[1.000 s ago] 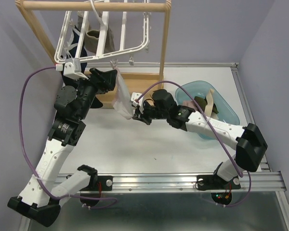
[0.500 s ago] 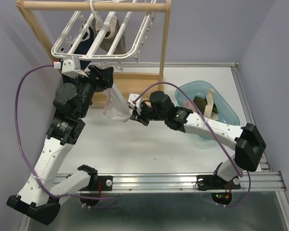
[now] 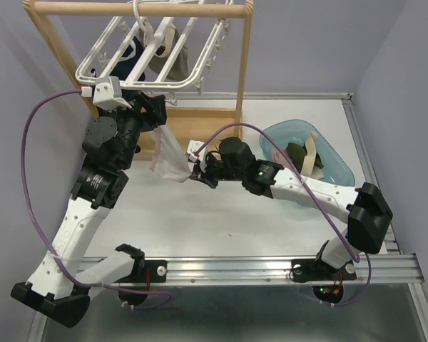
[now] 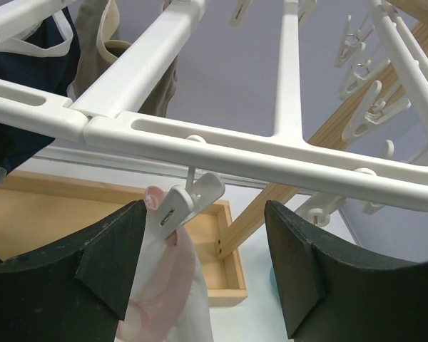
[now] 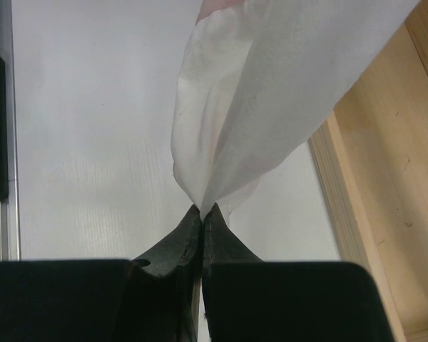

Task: Remove the underwear clipped to the hanger
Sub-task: Remove the underwear from the hanger.

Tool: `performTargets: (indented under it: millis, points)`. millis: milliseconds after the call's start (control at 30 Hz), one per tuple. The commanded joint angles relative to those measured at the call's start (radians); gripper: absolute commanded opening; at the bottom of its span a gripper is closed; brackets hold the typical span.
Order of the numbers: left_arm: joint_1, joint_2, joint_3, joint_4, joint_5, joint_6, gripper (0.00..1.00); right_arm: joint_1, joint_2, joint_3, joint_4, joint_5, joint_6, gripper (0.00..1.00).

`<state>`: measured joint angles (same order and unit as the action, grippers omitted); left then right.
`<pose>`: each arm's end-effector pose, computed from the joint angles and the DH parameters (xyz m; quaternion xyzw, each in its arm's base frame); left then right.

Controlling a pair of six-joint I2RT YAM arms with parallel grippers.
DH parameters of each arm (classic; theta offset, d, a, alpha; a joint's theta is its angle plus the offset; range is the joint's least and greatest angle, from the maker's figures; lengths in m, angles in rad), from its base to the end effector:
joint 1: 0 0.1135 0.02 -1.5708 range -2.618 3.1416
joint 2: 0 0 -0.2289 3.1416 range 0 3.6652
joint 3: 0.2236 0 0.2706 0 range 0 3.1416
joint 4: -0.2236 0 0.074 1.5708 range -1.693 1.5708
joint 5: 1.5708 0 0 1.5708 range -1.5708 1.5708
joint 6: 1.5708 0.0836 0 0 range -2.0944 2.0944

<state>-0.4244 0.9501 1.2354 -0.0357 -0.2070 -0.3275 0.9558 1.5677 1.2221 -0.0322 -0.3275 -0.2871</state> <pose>0.2569 -0.0972 0.4700 -0.0519 0.6135 -0.2294 0.7538 0.2263 0.3669 0.2530 -0.5497 0.6103 0.3093 0.4793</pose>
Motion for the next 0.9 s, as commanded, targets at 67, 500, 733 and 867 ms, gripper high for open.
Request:
performTargets:
  millis: [67, 500, 733, 867]
  points:
    - [-0.010, 0.002, 0.064, 0.049, -0.075, 0.045, 0.75, 0.021, 0.017, 0.074, 0.060, 0.011, 0.019, 0.00]
    - [-0.019, 0.045, 0.078, 0.076, -0.080, 0.067, 0.70, 0.027, 0.014, 0.074, 0.066, 0.010, 0.026, 0.01]
    - [-0.033, 0.070, 0.099, 0.080, -0.098, 0.084, 0.70, 0.034, 0.011, 0.073, 0.068, 0.011, 0.026, 0.00]
    - [-0.040, 0.085, 0.105, 0.085, -0.126, 0.093, 0.64, 0.035, 0.009, 0.073, 0.069, 0.012, 0.026, 0.01]
